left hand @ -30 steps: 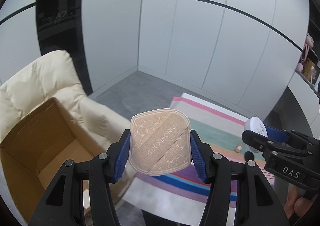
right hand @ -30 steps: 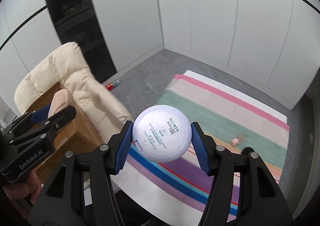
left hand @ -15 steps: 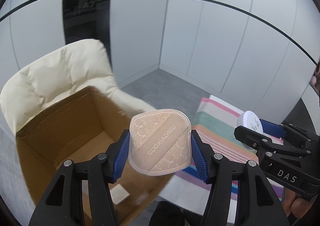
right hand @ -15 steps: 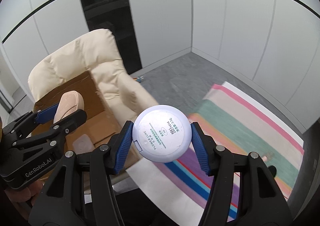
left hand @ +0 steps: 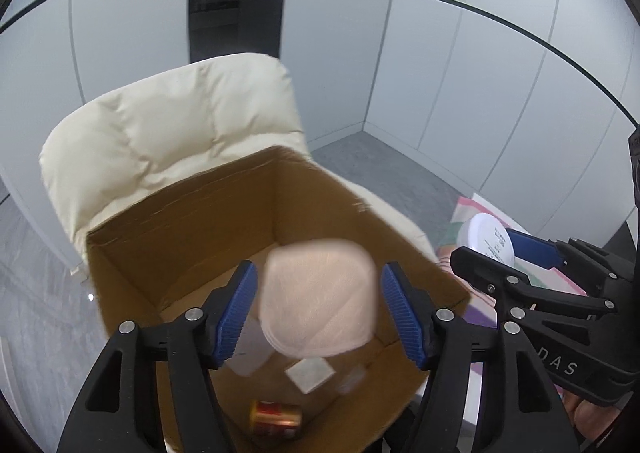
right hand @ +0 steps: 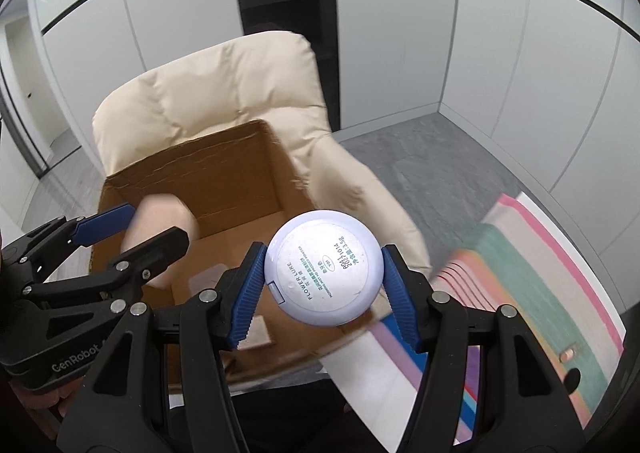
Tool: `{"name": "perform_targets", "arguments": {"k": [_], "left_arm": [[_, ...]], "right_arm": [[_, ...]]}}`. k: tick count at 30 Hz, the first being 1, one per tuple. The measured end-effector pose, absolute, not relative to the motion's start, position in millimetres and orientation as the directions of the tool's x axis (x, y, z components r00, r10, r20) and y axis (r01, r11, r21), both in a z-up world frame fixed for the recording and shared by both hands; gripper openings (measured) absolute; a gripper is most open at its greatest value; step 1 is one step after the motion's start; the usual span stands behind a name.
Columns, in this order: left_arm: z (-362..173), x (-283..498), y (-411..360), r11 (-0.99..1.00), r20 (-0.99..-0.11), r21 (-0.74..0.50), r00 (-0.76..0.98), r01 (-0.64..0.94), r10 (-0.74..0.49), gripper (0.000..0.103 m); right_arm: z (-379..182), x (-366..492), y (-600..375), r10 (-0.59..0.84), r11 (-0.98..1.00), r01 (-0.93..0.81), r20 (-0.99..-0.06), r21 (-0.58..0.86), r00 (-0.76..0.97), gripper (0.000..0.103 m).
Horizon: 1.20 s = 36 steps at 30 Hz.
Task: Organize objects
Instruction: 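Carry the puff with left tool while right tool carries the compact to the cardboard box, then open left tool over the box while right tool releases the compact inside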
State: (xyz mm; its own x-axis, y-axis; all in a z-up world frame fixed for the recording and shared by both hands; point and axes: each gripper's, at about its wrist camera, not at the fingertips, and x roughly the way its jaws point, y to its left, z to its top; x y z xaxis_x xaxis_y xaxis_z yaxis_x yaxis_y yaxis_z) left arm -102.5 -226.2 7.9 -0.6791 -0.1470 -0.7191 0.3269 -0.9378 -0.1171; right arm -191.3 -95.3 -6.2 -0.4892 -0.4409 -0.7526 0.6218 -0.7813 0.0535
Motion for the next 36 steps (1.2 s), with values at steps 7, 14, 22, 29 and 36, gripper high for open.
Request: {"name": "perform_targets", "arguments": {"k": [7, 14, 22, 29, 36], "left_arm": [[8, -83, -269, -0.904, -0.719, -0.124, -0.665, 0.408, -0.201, 0.102], [9, -71, -292, -0.88, -0.711, -0.115, -0.657, 0.46, -0.251, 0.103], [9, -75, -295, -0.877, -0.712, -0.143, -0.663, 0.459, -0.231, 0.103], [9, -90, -278, -0.892, -0.714, -0.142, -0.668, 0.429, -0.208, 0.103], [7, -110, -251, -0.914, -0.718, -0.136, -0.674, 0.383, -0.175, 0.103]], "right_arm": [[-12, -182, -132, -0.467, -0.747, 0.661, -0.764, 0.072, -0.445, 0.06], [-18, -173, -155, -0.447, -0.736, 0.677, -0.768, 0.024, -0.459, 0.073], [-10, -174, -143, -0.427, -0.761, 0.648, -0.743, -0.013, -0.516, 0.091], [-12, -186, -119, -0.377, -0.799, 0.601, -0.747, -0.037, -0.547, 0.103], [-11, -199, -84, -0.346, -0.828, 0.559, -0.748, -0.04, -0.566, 0.103]]}}
